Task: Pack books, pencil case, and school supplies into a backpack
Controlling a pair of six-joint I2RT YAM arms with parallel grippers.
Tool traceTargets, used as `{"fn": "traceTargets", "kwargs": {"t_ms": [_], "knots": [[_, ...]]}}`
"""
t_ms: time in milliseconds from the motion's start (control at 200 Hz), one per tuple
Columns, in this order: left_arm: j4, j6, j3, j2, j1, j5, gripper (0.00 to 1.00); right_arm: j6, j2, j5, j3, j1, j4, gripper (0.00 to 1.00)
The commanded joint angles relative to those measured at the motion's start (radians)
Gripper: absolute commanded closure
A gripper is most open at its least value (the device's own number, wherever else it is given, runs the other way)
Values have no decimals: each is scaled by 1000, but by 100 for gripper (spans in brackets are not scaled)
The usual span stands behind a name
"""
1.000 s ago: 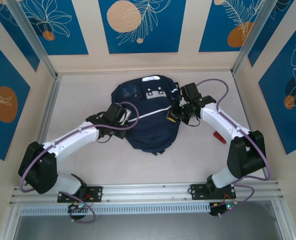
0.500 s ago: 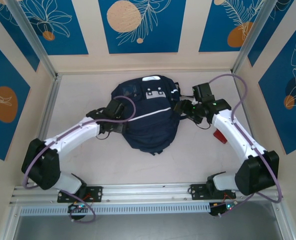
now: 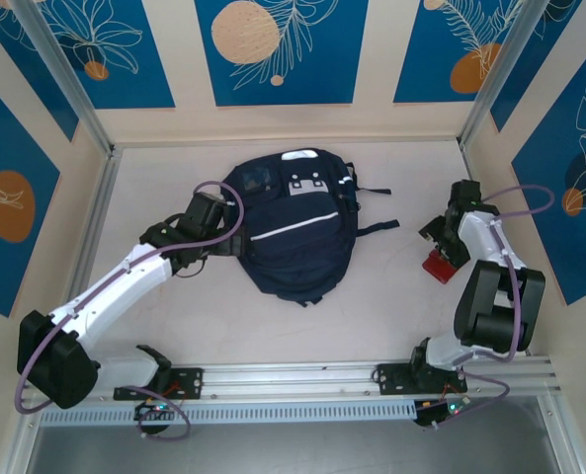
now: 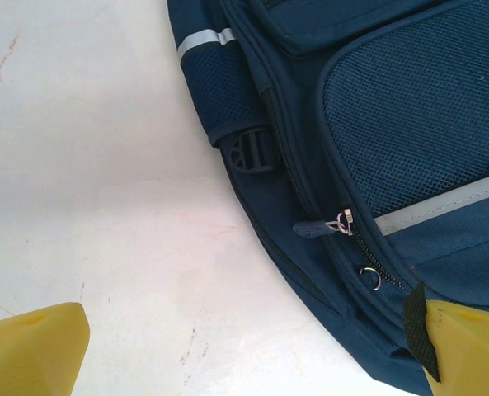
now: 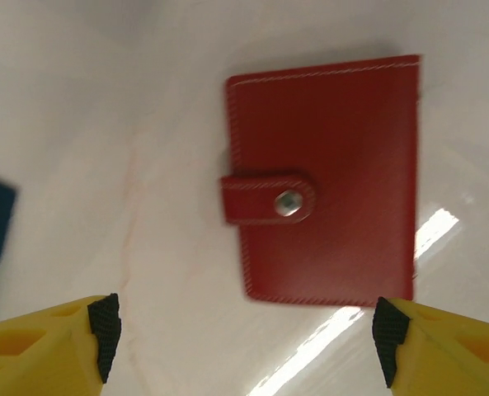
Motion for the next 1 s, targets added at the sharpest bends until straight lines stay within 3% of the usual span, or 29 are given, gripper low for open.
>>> {"fn": "traceTargets", "kwargs": {"t_ms": [0,150,315,390,845,995], "knots": [[-20,-18,-11,-20,15,26,0,-30,41,4,29,-72,11,20],[-23,-23,-8,-18,16,37,0,-55,104,-72,32,-144,35,25],[-31,-25,-2,-16,16,42,0,-78,185,-95,46,-147,30,28],[-35,-27,-5,-18,17,41,0,-90,205,-122,38,-139,40,34],[-29,-33,-30,-36,17,53,0,-130,256,-184,68,112,8,40],[-25,-36,-28,-32,18,69,0,-127,233,-283,52,181,19,40]]}}
